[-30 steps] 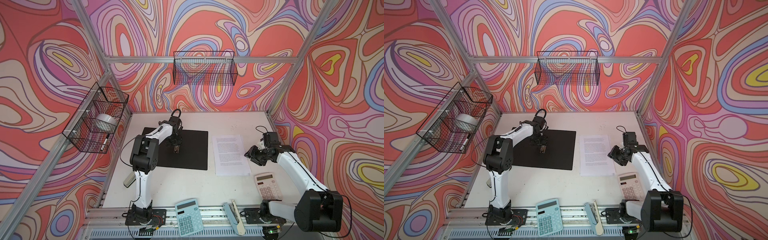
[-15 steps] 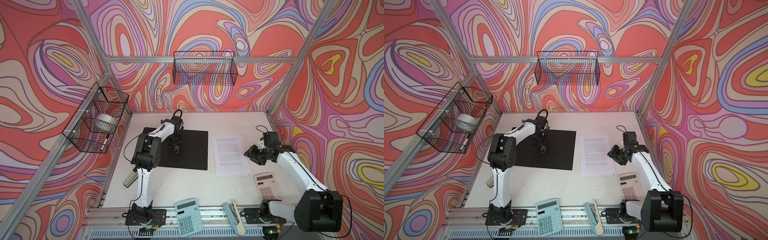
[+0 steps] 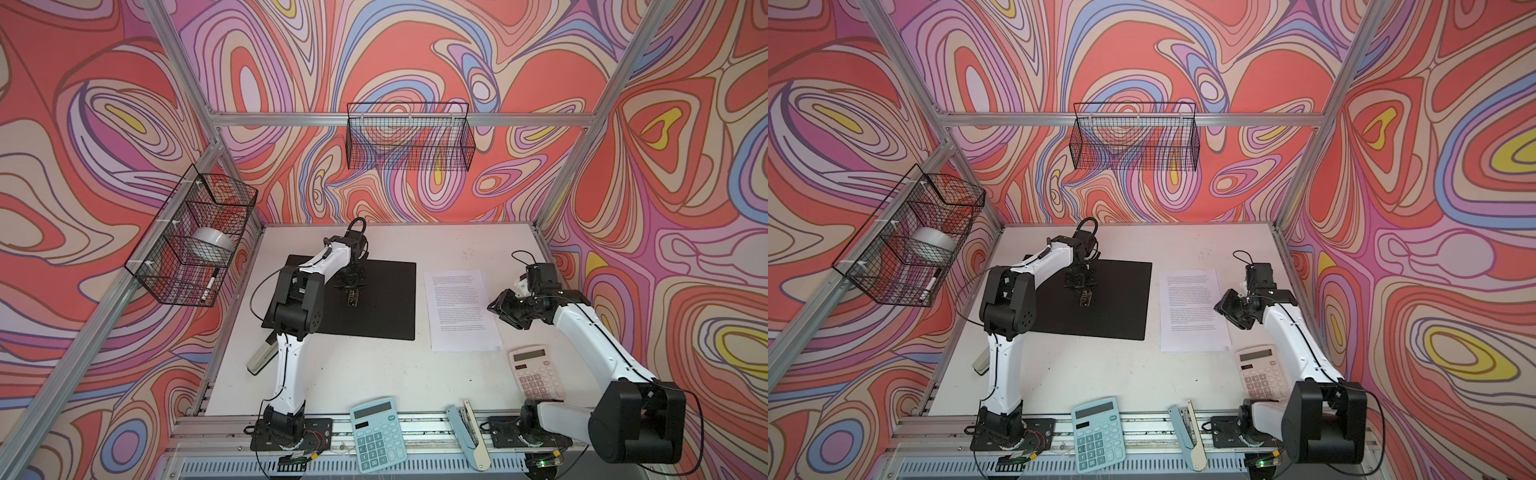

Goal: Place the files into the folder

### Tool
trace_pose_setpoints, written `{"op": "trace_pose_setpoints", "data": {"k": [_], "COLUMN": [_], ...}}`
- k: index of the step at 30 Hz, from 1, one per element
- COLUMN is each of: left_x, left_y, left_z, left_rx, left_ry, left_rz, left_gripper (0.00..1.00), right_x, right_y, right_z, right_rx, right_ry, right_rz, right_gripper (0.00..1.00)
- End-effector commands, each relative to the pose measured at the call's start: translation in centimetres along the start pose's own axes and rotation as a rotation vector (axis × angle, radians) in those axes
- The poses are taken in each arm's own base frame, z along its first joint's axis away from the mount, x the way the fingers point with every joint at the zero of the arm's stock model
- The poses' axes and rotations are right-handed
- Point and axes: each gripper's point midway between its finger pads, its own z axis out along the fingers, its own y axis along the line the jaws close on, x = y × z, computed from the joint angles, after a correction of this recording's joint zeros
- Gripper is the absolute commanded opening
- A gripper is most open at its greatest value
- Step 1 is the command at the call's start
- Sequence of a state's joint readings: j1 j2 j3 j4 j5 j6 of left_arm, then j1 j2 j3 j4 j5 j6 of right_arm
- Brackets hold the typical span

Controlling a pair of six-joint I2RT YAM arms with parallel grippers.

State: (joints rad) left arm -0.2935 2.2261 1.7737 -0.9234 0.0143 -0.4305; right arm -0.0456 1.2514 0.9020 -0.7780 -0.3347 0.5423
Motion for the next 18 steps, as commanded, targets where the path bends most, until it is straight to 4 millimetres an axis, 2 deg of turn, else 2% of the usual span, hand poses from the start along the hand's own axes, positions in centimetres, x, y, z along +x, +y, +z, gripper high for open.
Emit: {"op": "trace_pose_setpoints", "data": {"k": [1, 5, 18], "left_x": [0.38, 0.11, -0.49], "left_y": [0.30, 0.34, 0.90], "left_z": [0.41, 0.32, 1.07], "left_rx": [-0.025, -0.027, -0.019], "left_ry": [0.039, 0.035, 0.062], "left_rz": [-0.030, -0.042, -0.107], "left_gripper": [0.37, 0.34, 0.34], "right_x": [-0.51, -0.46, -0.36], "right_y": [0.37, 0.30, 0.10], "right_z": [-0.01, 0.18, 0.62], "right_rx": [-0.013, -0.012, -0.011], "right_ry": [-0.011, -0.007, 0.003], "right_rz": [-0.017, -0.017, -0.011], "right_gripper": [0.50, 0.50, 0.49]}}
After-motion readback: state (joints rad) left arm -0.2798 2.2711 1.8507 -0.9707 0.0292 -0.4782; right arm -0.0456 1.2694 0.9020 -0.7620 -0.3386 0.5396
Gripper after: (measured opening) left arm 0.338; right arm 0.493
